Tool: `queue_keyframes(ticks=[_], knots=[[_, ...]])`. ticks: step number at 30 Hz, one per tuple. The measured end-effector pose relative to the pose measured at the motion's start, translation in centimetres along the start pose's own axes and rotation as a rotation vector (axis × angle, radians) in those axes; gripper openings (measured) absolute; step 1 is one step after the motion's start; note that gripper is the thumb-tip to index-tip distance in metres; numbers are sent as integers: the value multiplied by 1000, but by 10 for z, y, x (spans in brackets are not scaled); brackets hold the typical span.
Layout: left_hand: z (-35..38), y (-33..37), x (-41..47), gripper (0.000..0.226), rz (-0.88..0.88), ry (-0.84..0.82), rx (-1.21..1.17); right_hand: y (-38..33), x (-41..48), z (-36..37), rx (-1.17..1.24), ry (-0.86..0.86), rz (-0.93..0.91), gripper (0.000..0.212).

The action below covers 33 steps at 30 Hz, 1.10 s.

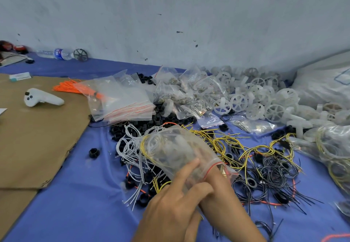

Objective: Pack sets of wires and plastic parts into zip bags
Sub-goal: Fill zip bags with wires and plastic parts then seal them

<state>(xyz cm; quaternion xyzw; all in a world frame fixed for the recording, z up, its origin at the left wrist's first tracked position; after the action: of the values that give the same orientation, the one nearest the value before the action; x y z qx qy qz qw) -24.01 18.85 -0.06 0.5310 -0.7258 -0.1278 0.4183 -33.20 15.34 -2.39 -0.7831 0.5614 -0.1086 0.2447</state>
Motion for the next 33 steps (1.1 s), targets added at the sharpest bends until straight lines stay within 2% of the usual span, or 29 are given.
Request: queue_keyframes(ticks=[1,2,3,5,6,7,9,10,12,15,17,20,23,29,33], knots=[[-1,0,-2,40,-7,24,-7,11,-1,-21,251,-1,-94,46],[-2,-2,-4,35,-7,33,-7,29,-5,-34,420,-24,-93,39],[-3,-3,-6,32,-4,24,-2,47,-12,-38,438,44,-65,30],[-2,-6,-13,28,12,-14,36,75,-20,-33,338,236,40,22],[-1,-7,-18,28,21,-27,64,83,-20,-35,278,360,81,30],[1,-8,-24,30,27,-38,90,86,-18,-36,250,407,102,42],[4,-8,-32,40,34,-53,124,89,-6,-39,249,376,135,62],[3,-10,-34,44,39,-46,143,88,1,-40,228,309,133,65],[-2,-14,-31,45,69,19,219,83,17,-40,184,222,75,49],[-18,-22,-15,30,174,130,287,73,41,-54,153,263,-48,35],[-37,-27,0,20,146,196,201,62,56,-72,205,297,-109,28],[-71,-31,35,28,-18,359,37,38,76,-106,496,284,-149,22],[-104,-32,74,32,-70,484,-151,9,91,-141,750,297,-195,24],[-132,-24,107,14,-127,486,-371,-14,91,-178,880,376,-269,21],[-116,-25,96,13,-201,439,-553,3,75,-175,833,381,-260,22]])
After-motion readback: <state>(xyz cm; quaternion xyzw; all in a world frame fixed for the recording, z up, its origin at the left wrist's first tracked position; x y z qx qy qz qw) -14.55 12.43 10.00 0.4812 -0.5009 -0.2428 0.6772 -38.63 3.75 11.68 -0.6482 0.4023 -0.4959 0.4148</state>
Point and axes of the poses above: each hand's wrist, its own x-axis towards the middle knuckle, its own z-axis out of the palm, y = z × x, the point moved 2 cm from there along x, towards the middle knuckle, and after that the axes turned 8 degrees about -x, right-handed, at the moved point
